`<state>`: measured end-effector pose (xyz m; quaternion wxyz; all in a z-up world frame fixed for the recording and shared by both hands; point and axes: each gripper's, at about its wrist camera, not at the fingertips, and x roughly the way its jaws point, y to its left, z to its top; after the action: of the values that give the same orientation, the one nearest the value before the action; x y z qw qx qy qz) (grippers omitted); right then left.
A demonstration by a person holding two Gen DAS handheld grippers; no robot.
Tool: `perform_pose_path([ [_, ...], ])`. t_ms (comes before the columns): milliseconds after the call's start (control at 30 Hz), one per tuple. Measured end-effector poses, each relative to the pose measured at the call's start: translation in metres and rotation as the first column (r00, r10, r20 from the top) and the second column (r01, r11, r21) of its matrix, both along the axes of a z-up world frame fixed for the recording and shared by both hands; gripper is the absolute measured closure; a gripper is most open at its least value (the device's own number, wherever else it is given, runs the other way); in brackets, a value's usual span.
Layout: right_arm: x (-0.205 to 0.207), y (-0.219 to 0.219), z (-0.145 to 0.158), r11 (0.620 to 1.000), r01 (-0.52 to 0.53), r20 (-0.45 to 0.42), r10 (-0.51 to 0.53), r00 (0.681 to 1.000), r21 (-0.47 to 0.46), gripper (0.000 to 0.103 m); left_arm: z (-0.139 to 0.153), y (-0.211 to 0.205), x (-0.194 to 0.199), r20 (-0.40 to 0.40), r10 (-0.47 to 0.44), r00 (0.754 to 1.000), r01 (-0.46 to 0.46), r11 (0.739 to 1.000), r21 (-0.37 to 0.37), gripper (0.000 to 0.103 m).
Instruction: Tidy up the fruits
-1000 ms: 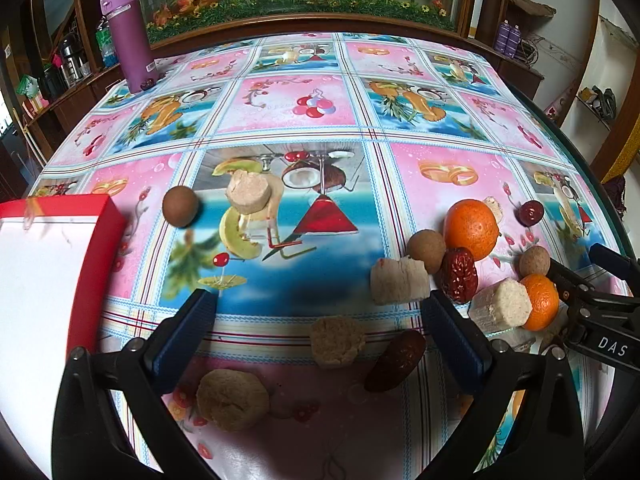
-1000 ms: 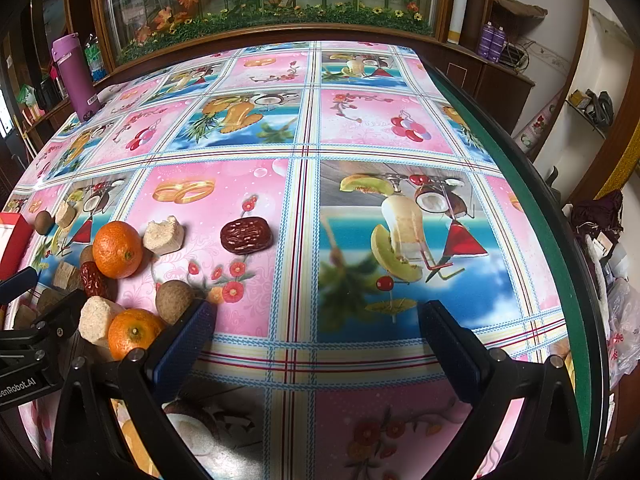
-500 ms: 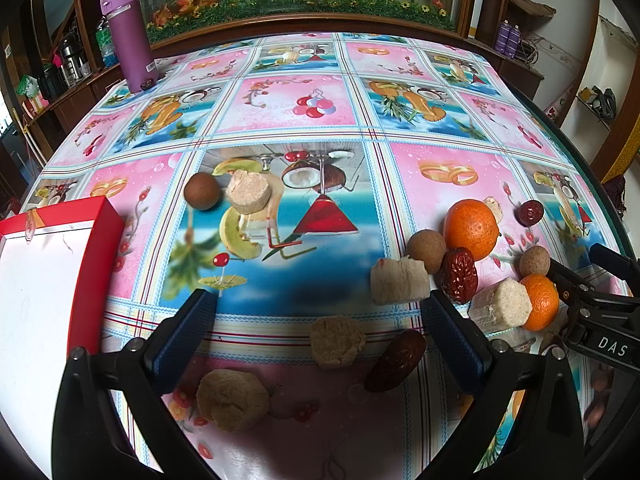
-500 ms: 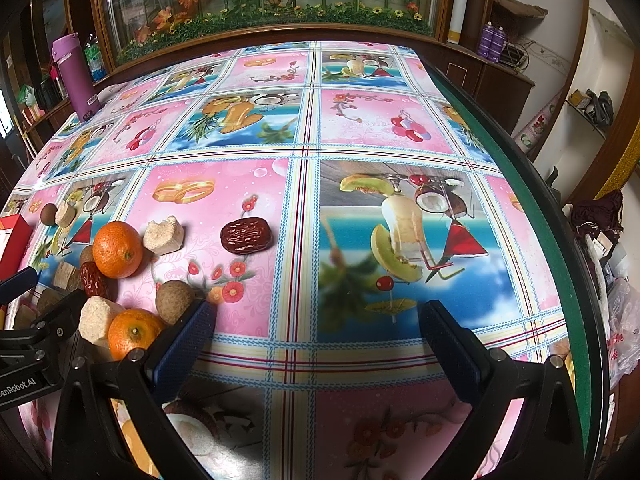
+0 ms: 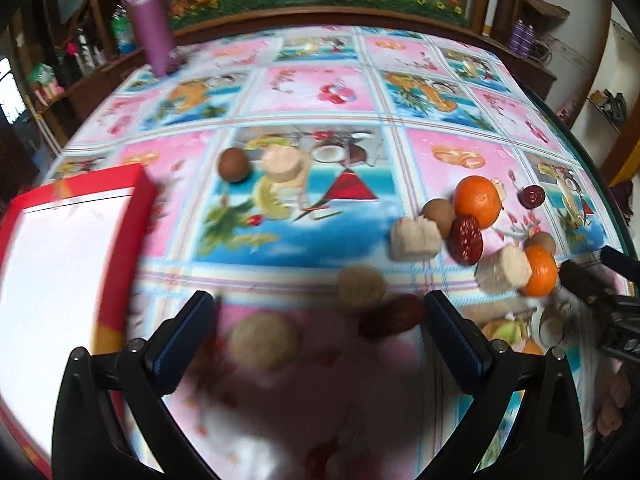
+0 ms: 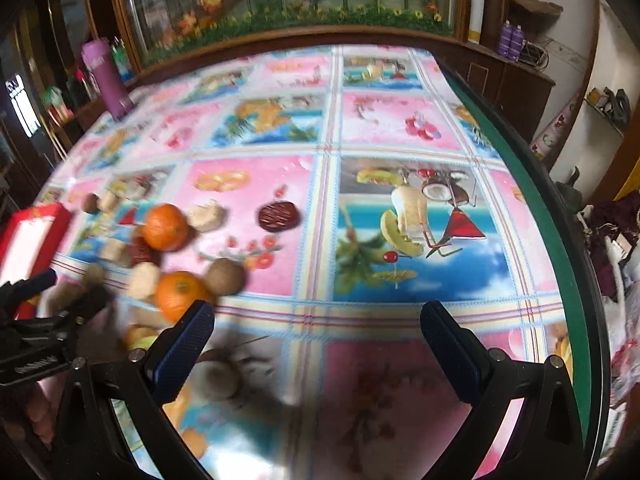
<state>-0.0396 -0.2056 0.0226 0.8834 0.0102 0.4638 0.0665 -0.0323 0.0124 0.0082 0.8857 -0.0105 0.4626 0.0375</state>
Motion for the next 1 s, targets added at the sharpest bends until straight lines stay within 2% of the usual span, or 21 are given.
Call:
perform_pose_path([
  [167, -0.021, 0.009, 0.020, 0.999, -0.021, 0.030, 0.020, 0.999, 0.033, 0.000, 0.028, -0.001, -0.027, 0.098, -0.004, 0.995, 0.000, 0.999, 0.046, 0.000],
  [333, -0.042, 0.031, 0.032, 0.998, -0.065, 0.064, 0.066, 0.996, -0.010, 0.000, 0.055, 0.003, -0.056, 0.168, -0.013, 0.986, 0.003, 0.998, 0.063, 0.000],
  [467, -0.054, 0.042, 0.039, 0.996, -0.086, 0.075, 0.086, 0.993, -0.010, 0.000, 0.069, 0.007, -0.075, 0.217, -0.016, 0.976, -0.001, 0.997, 0.078, 0.000],
  [633, -0.061, 0.052, 0.044, 0.994, -0.110, 0.083, 0.110, 0.990, -0.004, 0.000, 0.075, 0.017, -0.090, 0.227, 0.001, 0.974, -0.016, 0.998, 0.061, 0.000],
  [767, -0.060, 0.062, 0.041, 0.992, -0.127, 0.080, 0.128, 0.989, -0.015, 0.000, 0.075, 0.022, -0.096, 0.234, 0.007, 0.972, -0.028, 0.996, 0.088, 0.000],
  [967, -0.045, 0.062, 0.026, 0.992, -0.125, 0.038, 0.125, 0.992, 0.015, 0.001, 0.075, 0.030, -0.084, 0.211, -0.022, 0.977, 0.002, 0.996, 0.093, 0.000],
  [1000, -0.042, 0.062, 0.023, 0.992, -0.125, 0.030, 0.124, 0.992, 0.025, 0.004, 0.075, 0.032, -0.079, 0.207, -0.026, 0.978, 0.008, 0.996, 0.090, 0.000],
])
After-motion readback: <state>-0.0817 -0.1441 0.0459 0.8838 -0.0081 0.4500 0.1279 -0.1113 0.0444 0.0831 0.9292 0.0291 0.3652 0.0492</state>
